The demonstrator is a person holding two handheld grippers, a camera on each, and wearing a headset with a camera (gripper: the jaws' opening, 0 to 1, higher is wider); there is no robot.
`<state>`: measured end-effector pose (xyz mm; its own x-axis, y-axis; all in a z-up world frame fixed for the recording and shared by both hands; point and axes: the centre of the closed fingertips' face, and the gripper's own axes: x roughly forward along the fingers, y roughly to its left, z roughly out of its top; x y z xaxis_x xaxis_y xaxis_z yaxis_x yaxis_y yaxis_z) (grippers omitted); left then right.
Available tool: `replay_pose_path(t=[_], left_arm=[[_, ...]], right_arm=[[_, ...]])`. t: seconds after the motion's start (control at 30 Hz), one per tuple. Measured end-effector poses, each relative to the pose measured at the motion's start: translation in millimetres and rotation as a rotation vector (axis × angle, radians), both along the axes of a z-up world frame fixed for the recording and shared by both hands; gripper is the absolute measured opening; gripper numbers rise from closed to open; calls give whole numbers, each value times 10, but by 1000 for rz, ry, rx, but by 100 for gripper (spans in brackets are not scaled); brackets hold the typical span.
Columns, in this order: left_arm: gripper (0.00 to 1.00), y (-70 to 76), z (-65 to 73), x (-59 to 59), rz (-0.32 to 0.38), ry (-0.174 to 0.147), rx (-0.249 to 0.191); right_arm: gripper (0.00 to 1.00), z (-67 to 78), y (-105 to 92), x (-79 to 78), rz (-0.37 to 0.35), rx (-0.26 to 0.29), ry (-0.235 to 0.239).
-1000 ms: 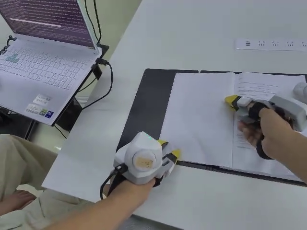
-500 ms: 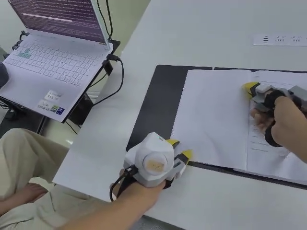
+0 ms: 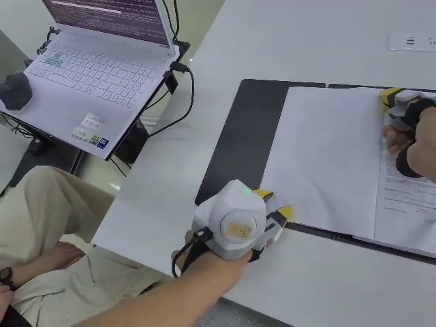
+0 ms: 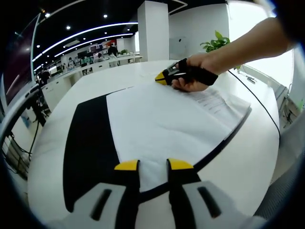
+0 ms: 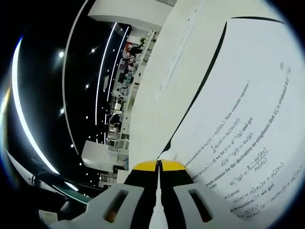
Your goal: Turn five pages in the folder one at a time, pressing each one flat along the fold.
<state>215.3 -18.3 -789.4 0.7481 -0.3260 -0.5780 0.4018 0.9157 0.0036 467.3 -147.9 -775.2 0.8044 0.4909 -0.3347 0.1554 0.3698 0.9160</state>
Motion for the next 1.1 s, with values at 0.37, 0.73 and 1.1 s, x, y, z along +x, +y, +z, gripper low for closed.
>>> replay_pose_path(t=[0.37,0.73,1.1], left_arm=[[20,-7,6,1,2,-1,-3],[20,-6,6,2,-1,-3,0],[20,-9,6,0,1,-1,0]], right_arm=[[0,-9,-17,33,1,33,17],[0,-15,14,-256,109,71,39],[0,10,55,-685,220,135,67]])
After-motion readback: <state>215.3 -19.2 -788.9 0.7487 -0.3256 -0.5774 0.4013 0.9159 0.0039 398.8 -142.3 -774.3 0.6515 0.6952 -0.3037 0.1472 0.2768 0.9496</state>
